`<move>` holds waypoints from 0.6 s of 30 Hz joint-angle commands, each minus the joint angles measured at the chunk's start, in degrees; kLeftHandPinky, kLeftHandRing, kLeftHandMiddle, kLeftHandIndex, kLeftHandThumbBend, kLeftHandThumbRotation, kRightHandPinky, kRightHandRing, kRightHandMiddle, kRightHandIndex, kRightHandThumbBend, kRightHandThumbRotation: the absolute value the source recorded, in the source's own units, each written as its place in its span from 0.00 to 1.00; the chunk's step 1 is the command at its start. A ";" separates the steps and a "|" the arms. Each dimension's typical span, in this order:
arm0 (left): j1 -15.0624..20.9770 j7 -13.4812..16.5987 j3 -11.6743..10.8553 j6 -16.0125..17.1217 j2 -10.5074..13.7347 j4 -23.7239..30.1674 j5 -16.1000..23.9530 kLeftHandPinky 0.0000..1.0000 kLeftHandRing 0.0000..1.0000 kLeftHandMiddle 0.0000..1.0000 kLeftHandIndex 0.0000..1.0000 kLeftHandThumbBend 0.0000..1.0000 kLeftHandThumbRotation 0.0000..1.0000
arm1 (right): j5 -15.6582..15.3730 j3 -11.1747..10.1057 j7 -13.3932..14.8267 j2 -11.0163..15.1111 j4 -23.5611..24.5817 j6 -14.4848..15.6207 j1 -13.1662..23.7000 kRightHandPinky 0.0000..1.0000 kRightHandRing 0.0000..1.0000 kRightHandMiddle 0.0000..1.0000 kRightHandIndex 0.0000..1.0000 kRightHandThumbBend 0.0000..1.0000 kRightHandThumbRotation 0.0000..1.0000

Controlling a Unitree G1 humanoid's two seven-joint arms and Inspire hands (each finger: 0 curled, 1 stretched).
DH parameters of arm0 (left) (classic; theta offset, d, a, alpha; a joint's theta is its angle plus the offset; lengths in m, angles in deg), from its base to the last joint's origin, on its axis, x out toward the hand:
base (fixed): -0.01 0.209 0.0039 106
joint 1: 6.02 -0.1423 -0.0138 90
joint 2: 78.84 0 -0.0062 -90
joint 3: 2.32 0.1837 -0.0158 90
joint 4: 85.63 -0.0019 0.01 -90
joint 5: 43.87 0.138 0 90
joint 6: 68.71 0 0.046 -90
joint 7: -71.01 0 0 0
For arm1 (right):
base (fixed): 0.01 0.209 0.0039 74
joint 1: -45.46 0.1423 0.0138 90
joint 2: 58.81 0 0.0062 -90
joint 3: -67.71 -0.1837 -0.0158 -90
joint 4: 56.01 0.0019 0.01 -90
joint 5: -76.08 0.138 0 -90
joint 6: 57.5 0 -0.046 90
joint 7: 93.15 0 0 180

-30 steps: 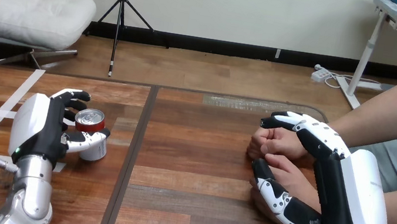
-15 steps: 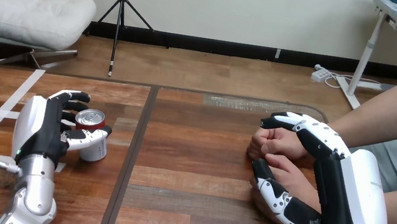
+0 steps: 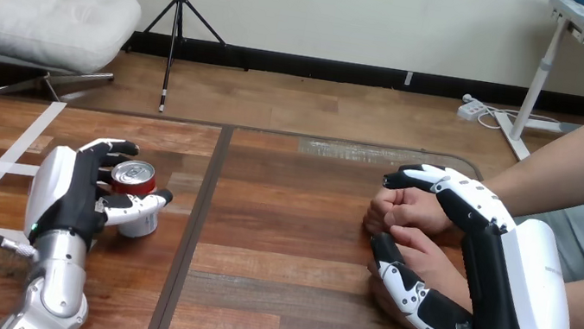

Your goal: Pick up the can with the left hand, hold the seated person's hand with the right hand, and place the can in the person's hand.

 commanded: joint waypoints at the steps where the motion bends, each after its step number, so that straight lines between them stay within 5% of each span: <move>1: 4.29 0.13 0.57 0.43 0.05 -0.61 0.54 0.61 0.68 0.72 0.73 0.78 0.18 | 0.43 -0.75 0.15 0.44 0.68 0.24 3.27 0.85 0.82 0.77 0.68 0.41 0.00; 18: 4.39 2.12 2.48 -0.52 0.65 -1.26 3.88 0.64 0.72 0.75 0.76 0.80 0.25 | 0.47 -0.78 0.02 0.56 0.71 0.34 3.18 0.85 0.82 0.77 0.68 0.41 0.00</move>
